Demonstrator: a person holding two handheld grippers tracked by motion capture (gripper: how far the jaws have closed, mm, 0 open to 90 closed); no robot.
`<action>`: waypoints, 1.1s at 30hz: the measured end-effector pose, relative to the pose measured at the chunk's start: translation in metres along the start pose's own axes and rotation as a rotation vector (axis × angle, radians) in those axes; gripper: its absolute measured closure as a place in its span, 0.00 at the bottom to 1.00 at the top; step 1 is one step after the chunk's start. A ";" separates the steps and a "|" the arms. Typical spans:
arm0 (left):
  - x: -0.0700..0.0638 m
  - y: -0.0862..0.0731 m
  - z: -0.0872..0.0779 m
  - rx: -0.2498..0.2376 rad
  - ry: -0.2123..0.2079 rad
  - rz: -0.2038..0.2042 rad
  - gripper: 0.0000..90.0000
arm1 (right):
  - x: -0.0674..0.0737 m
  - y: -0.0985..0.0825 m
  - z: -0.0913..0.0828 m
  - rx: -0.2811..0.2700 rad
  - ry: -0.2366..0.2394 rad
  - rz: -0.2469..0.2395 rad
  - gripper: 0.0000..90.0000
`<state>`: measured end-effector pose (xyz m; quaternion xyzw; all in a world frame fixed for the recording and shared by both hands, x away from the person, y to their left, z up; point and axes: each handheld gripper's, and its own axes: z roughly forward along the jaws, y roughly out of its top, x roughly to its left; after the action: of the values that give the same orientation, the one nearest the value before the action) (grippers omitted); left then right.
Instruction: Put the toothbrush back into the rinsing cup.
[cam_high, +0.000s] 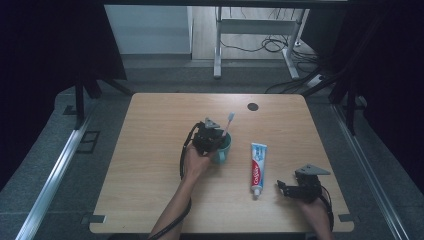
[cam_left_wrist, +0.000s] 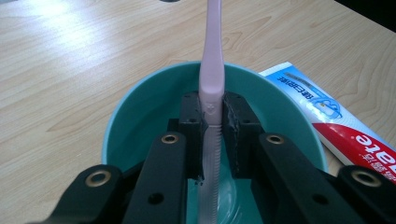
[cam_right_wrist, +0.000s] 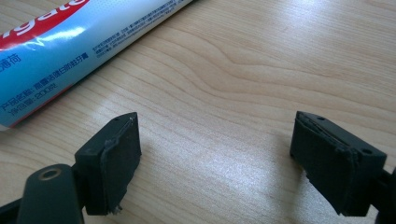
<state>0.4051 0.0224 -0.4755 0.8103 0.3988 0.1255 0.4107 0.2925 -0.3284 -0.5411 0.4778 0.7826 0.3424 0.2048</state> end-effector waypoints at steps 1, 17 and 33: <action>0.000 0.000 0.000 0.004 0.002 -0.003 0.87 | 0.000 0.000 0.000 0.000 0.000 0.000 0.18; -0.001 0.002 0.001 0.015 -0.012 -0.018 0.79 | 0.000 0.000 0.000 0.000 0.002 0.003 0.18; -0.007 0.008 -0.010 -0.003 0.021 0.026 0.64 | 0.000 0.000 0.000 -0.001 0.001 0.000 0.18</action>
<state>0.3991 0.0200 -0.4617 0.8133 0.3923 0.1402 0.4061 0.2926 -0.3285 -0.5411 0.4774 0.7826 0.3430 0.2048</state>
